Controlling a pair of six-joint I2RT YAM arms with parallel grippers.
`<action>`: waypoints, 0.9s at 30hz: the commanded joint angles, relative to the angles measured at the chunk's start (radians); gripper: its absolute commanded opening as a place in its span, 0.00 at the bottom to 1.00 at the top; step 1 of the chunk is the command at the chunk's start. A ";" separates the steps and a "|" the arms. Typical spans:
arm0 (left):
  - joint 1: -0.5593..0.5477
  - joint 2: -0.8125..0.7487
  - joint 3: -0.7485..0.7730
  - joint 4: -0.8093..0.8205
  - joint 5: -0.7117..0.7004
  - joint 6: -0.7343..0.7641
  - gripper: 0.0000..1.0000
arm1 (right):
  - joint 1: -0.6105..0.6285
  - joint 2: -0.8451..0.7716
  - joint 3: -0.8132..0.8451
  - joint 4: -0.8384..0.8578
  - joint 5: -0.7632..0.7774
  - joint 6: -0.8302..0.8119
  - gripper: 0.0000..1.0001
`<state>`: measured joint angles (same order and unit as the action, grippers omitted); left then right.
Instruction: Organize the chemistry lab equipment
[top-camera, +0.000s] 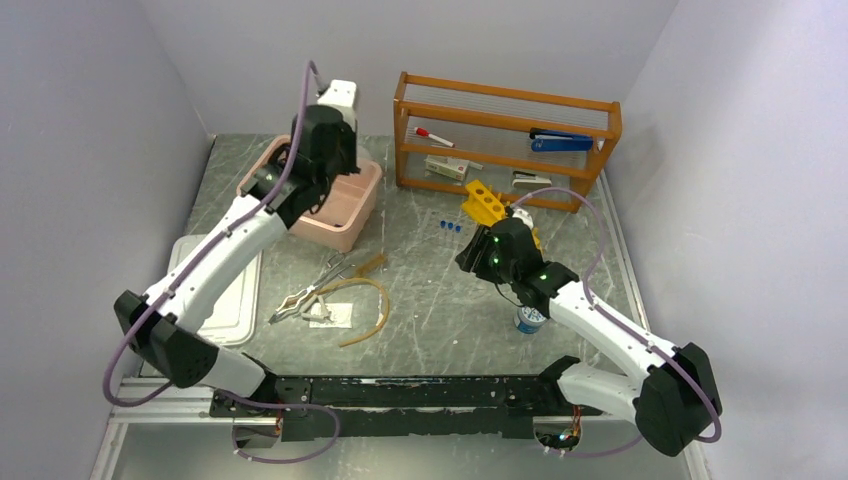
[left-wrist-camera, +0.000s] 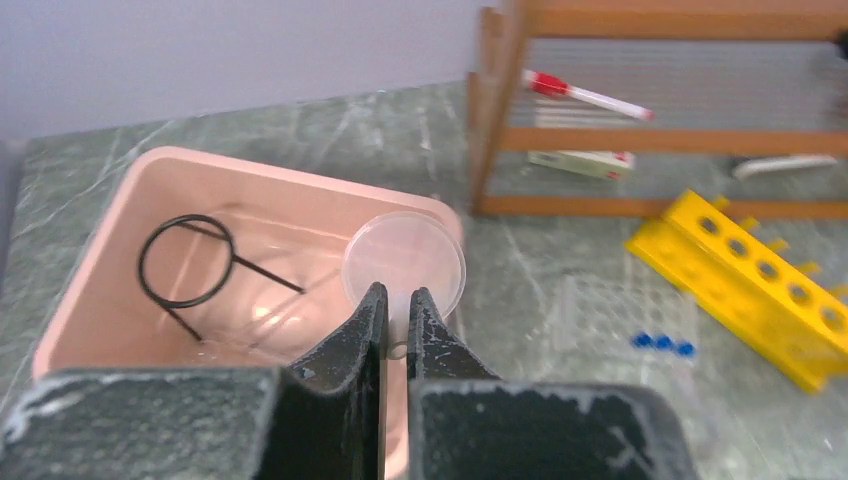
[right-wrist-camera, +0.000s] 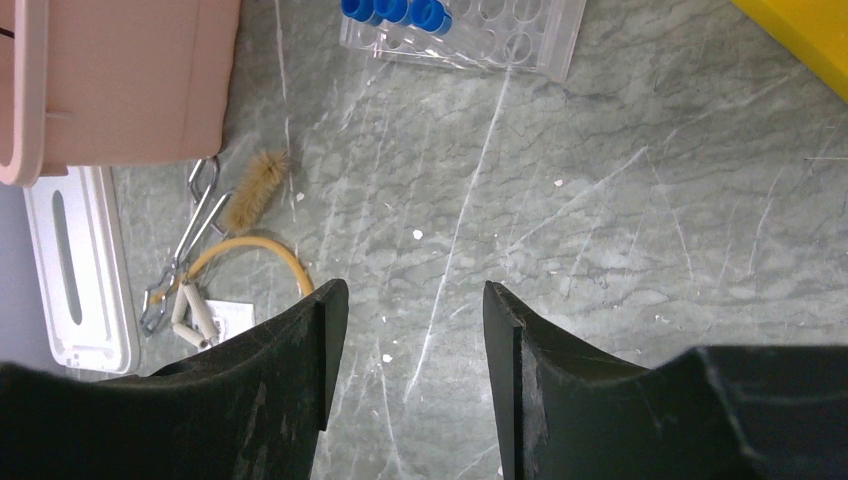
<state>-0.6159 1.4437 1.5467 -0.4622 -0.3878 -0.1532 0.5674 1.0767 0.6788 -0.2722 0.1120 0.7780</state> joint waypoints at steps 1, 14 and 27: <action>0.122 0.113 0.051 -0.005 0.045 -0.028 0.05 | -0.011 0.016 0.019 0.031 -0.018 -0.012 0.55; 0.269 0.440 0.122 0.062 0.239 -0.130 0.05 | -0.012 0.051 0.010 0.044 -0.021 -0.010 0.55; 0.272 0.521 0.027 0.189 0.282 -0.215 0.11 | -0.014 0.066 0.017 0.054 -0.037 -0.002 0.55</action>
<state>-0.3477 1.9526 1.6058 -0.3653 -0.1429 -0.3347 0.5636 1.1339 0.6785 -0.2333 0.0837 0.7776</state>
